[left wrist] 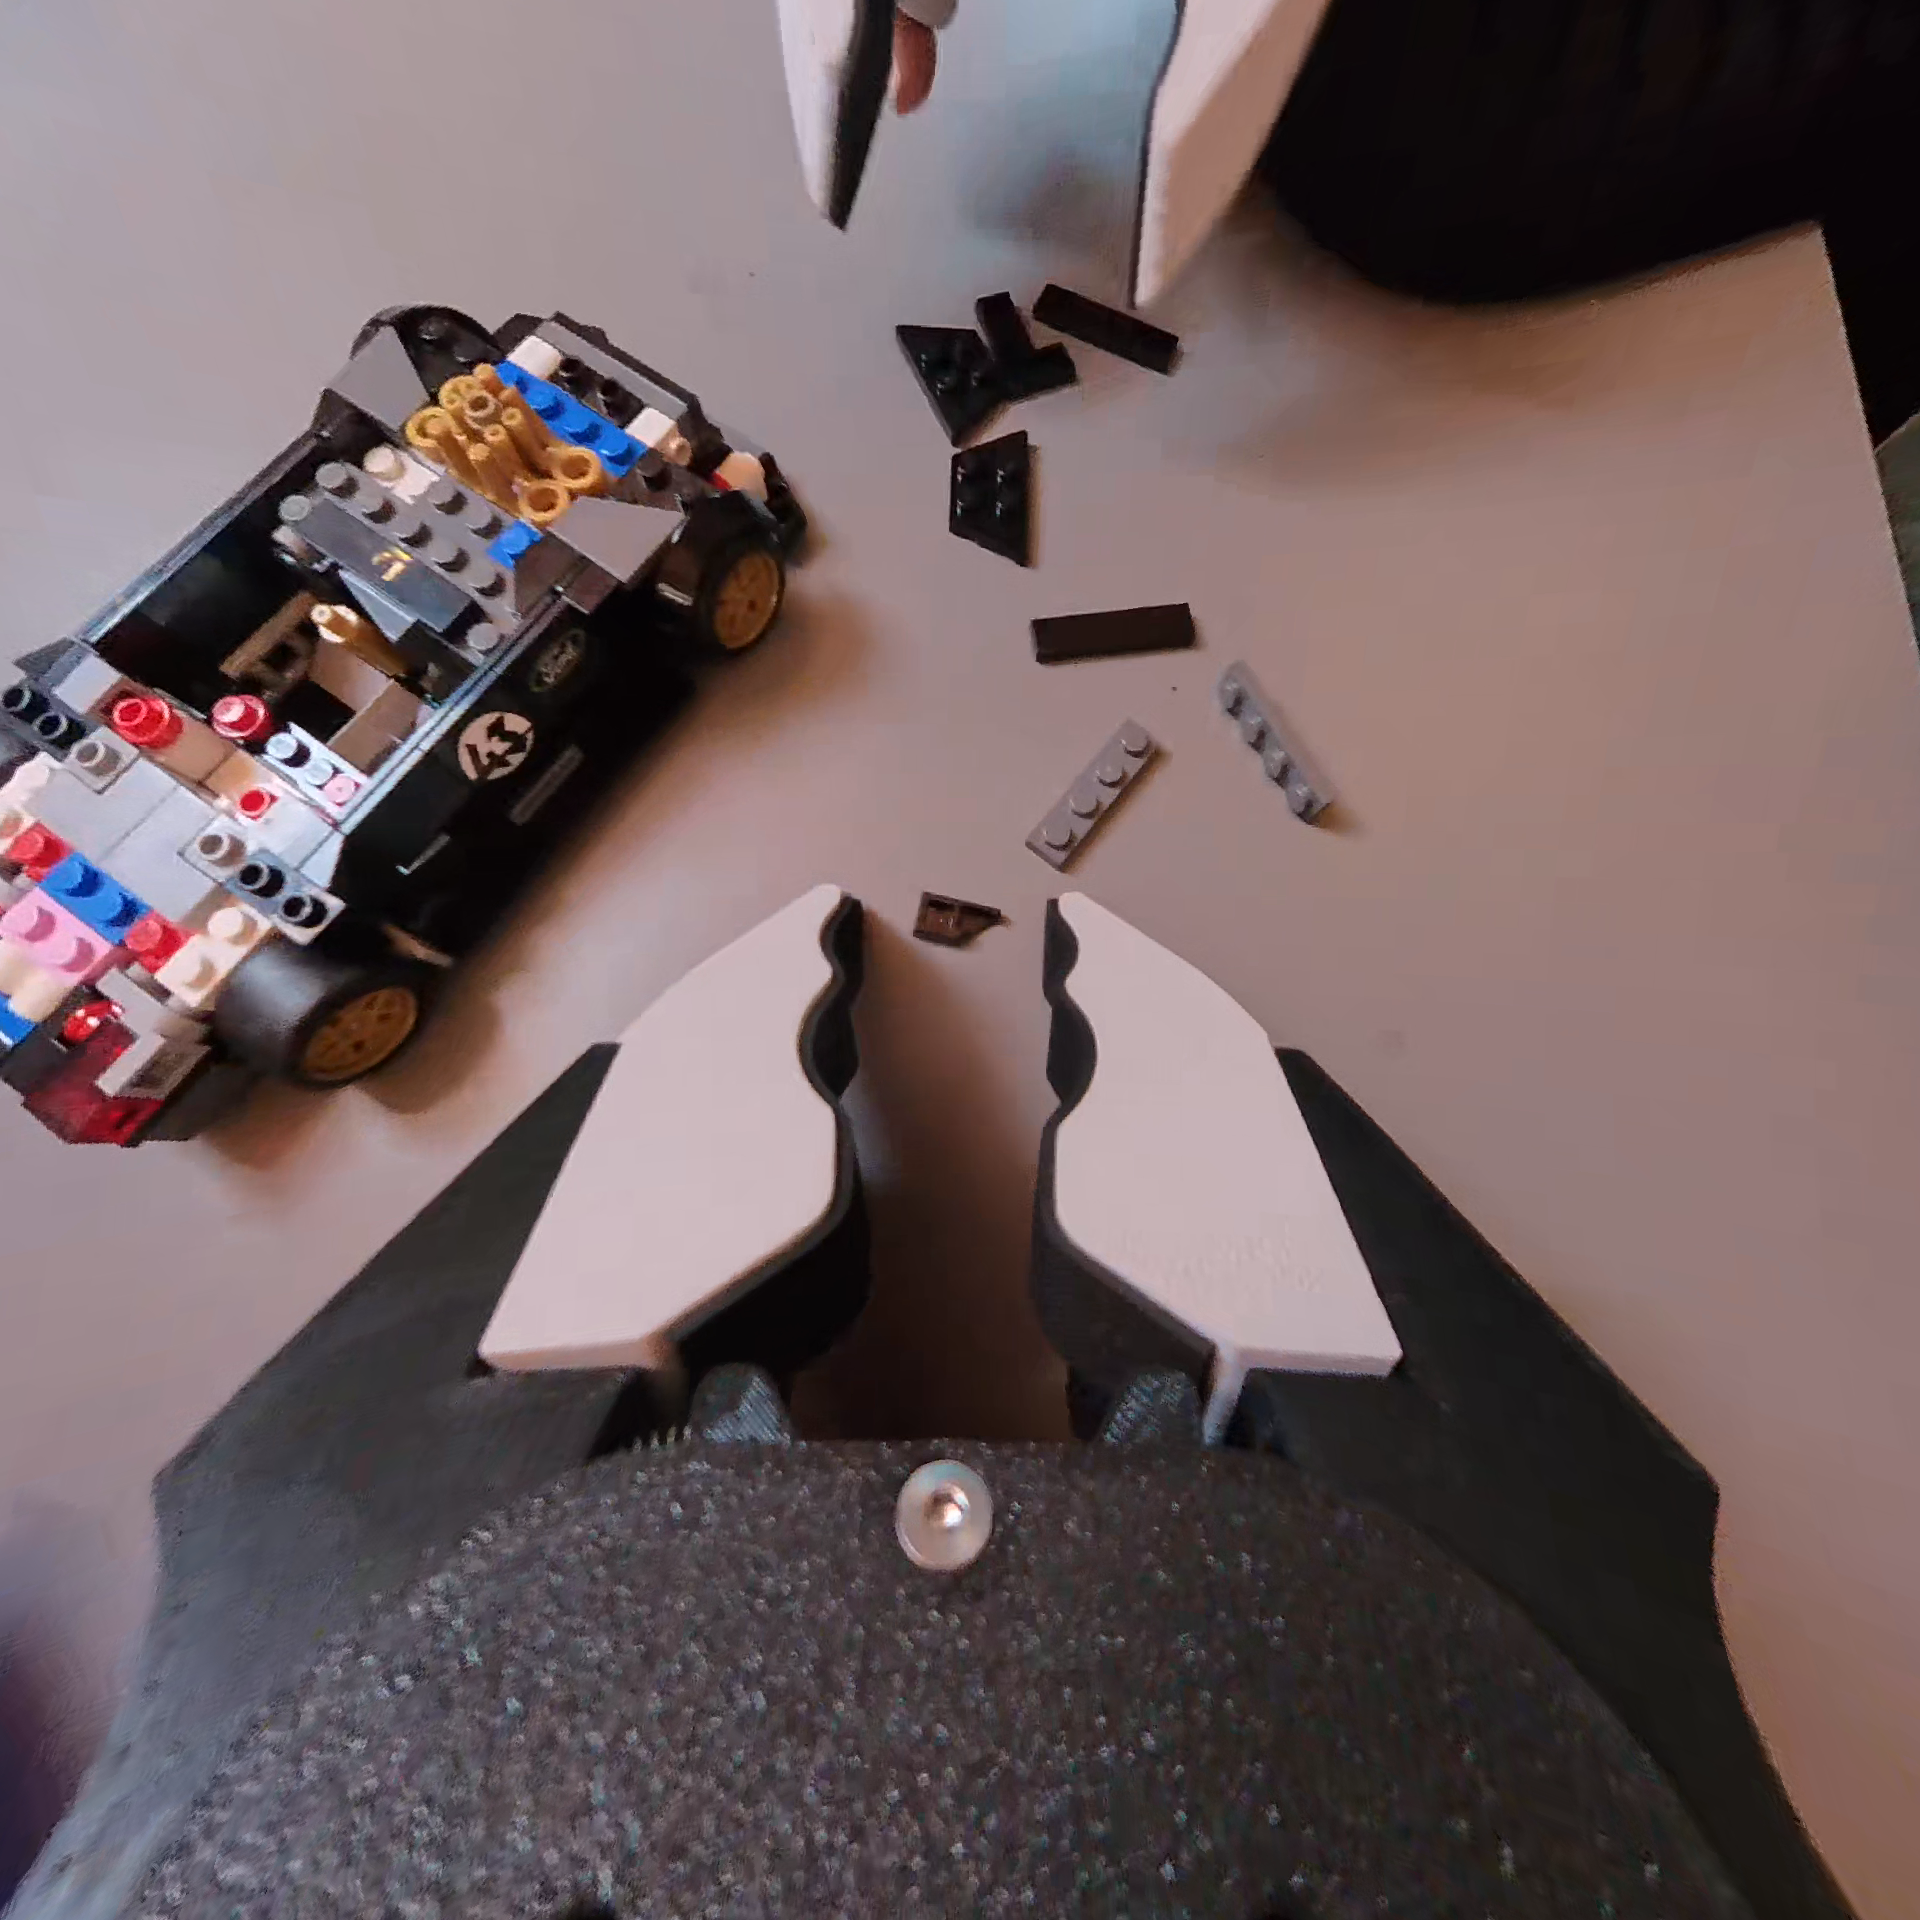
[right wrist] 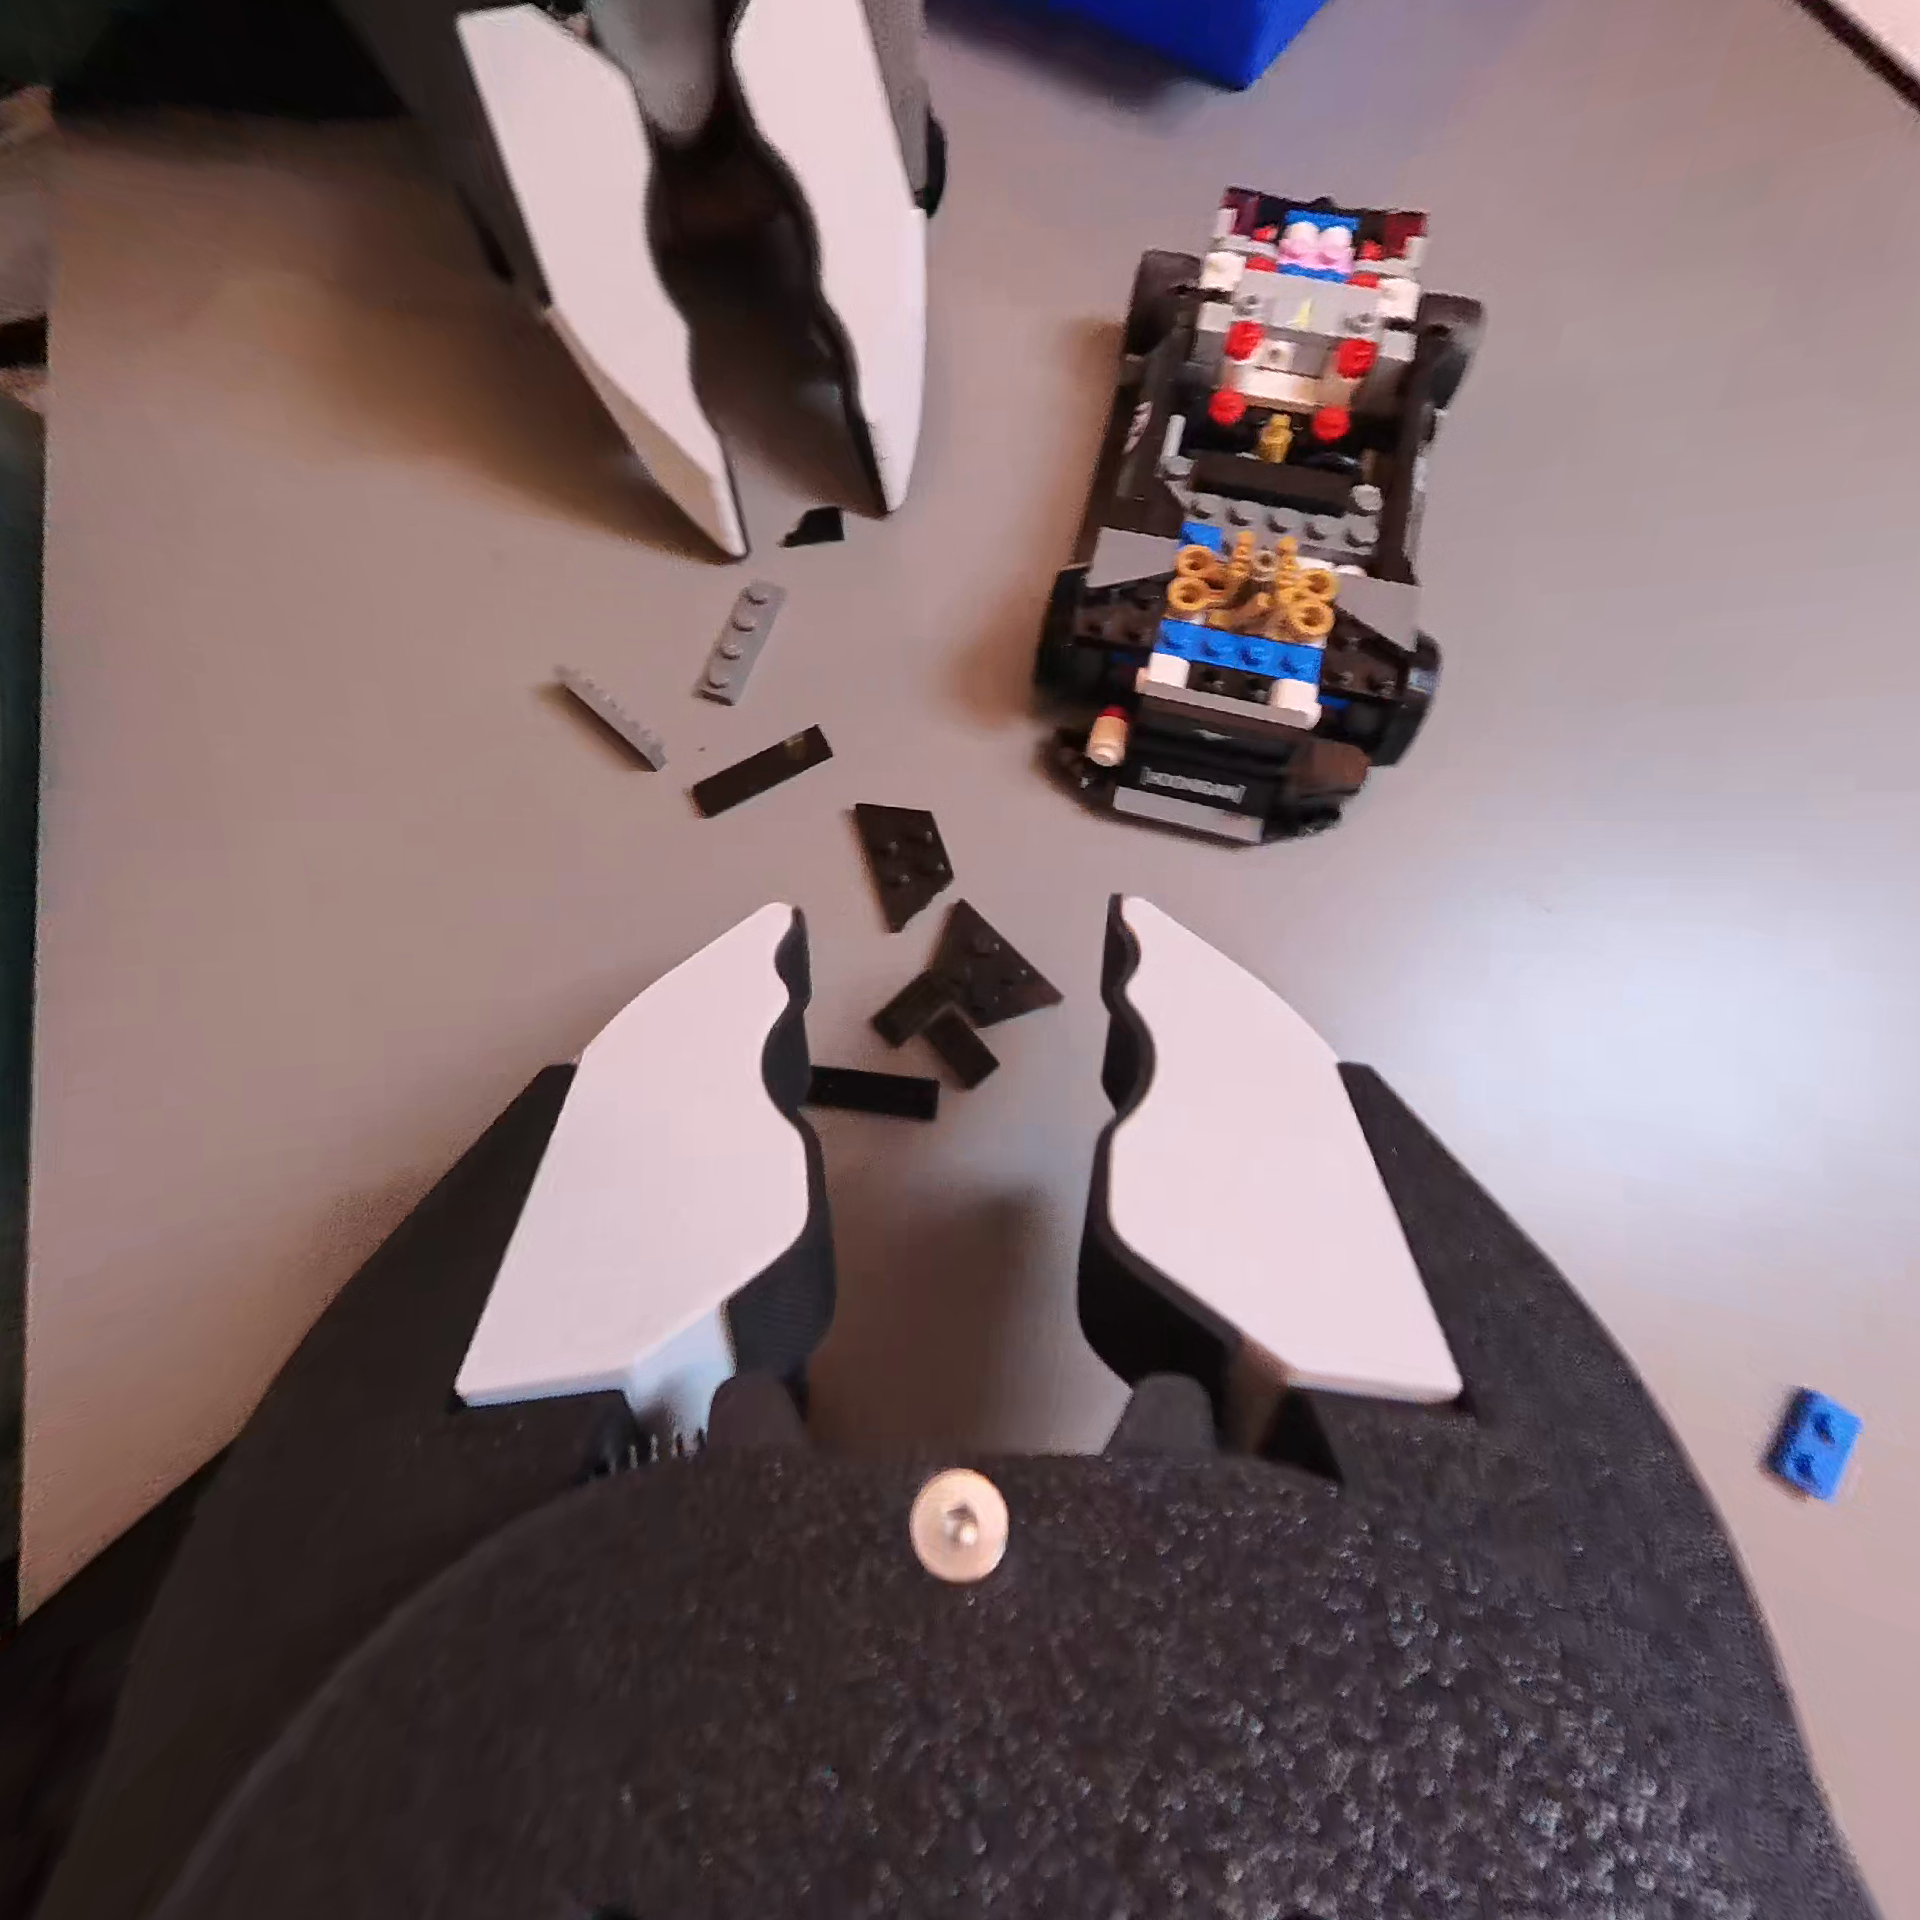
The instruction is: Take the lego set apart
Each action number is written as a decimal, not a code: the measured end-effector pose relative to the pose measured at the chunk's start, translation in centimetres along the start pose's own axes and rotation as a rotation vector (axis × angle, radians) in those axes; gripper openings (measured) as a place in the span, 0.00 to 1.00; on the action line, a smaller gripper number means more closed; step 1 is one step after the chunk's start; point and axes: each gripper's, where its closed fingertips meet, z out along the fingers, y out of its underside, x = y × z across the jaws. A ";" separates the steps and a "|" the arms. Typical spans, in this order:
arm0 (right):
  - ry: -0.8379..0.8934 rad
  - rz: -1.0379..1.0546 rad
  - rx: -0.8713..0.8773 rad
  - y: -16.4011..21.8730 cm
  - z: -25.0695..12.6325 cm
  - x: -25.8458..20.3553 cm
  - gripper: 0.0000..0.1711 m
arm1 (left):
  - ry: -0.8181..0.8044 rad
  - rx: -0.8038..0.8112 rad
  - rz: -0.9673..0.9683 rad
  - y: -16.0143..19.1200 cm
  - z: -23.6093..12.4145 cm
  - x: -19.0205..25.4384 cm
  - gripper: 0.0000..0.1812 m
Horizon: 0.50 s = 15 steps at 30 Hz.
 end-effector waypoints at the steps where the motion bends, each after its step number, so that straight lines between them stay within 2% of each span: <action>1: 0.003 -0.014 -0.009 -0.1 0.3 -0.1 0.31 | -0.005 -0.004 -0.003 0.0 0.0 -0.1 0.17; 2: 0.004 -0.021 -0.014 -0.1 0.6 -0.1 0.31 | -0.007 -0.009 -0.005 0.0 0.0 -0.1 0.16; 4: -0.007 -0.023 -0.008 -0.4 1.1 -0.1 0.30 | 0.008 -0.025 -0.001 0.1 -0.1 0.4 0.06; 9: 0.033 -0.023 0.056 -1.2 1.1 0.6 0.29 | -0.063 -0.037 0.057 0.3 -0.4 0.3 0.05; 11: 0.062 -0.018 0.107 -1.9 0.5 1.2 0.29 | -0.132 0.010 0.064 -0.1 -1.8 -0.8 0.05; 13: 0.112 -0.010 0.157 -2.6 -0.5 2.1 0.29 | -0.325 0.116 0.025 -1.7 -5.8 -4.2 0.05; 15: 0.175 -0.011 0.205 -3.2 -1.6 3.1 0.28 | -0.613 0.178 -0.106 -1.7 -11.6 -9.4 0.05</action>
